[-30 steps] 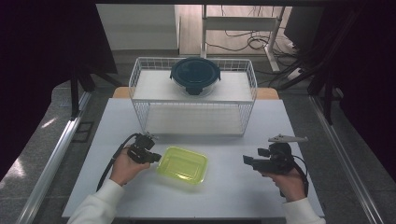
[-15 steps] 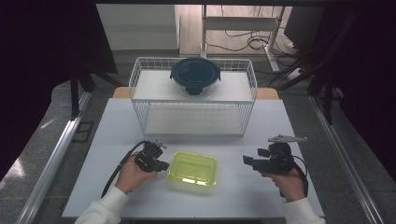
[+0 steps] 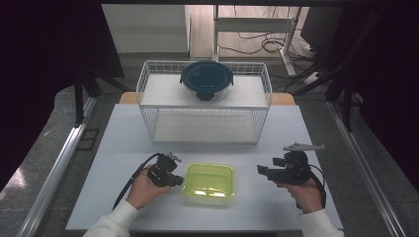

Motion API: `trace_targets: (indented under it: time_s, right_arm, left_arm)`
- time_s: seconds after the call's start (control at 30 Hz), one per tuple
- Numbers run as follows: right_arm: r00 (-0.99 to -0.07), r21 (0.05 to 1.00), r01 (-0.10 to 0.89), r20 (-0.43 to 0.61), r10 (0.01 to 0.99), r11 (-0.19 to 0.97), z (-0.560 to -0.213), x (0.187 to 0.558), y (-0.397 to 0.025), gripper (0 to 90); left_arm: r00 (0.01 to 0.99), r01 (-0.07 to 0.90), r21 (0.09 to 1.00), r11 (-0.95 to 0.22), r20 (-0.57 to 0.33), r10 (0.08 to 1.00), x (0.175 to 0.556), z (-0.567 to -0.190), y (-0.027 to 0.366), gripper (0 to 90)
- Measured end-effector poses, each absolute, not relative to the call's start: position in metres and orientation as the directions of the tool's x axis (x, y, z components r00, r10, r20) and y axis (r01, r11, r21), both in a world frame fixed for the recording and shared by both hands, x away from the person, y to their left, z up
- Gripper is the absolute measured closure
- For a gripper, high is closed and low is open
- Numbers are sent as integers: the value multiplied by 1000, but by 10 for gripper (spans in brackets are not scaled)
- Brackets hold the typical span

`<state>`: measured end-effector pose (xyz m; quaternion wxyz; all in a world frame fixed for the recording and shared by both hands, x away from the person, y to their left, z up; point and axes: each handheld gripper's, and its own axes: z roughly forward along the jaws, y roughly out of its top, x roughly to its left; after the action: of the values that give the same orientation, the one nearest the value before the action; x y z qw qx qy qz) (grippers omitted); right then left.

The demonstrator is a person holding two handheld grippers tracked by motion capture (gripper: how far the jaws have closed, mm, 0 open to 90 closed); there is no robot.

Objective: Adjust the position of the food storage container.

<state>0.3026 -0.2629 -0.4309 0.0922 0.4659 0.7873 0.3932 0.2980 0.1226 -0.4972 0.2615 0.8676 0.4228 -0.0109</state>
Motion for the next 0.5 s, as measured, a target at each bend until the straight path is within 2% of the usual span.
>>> trace_targets:
  time_s: [0.2,0.4,0.47,0.5]
  right_arm:
    - [-547,708,660,225,806,251,-431,302,-264,260]
    - [-550,709,659,225,804,252,-430,301,-263,260]
    - [-553,707,659,225,802,256,-431,300,-262,260]
    - [-554,707,658,222,802,259,-431,300,-262,260]
  left_arm:
    - [631,744,455,-490,-234,740,298,-497,125,900]
    - [574,760,518,-393,-249,780,297,-487,148,876]
    - [555,752,561,-345,-258,791,292,-479,156,832]
    - [551,745,577,-333,-252,795,290,-476,159,749]
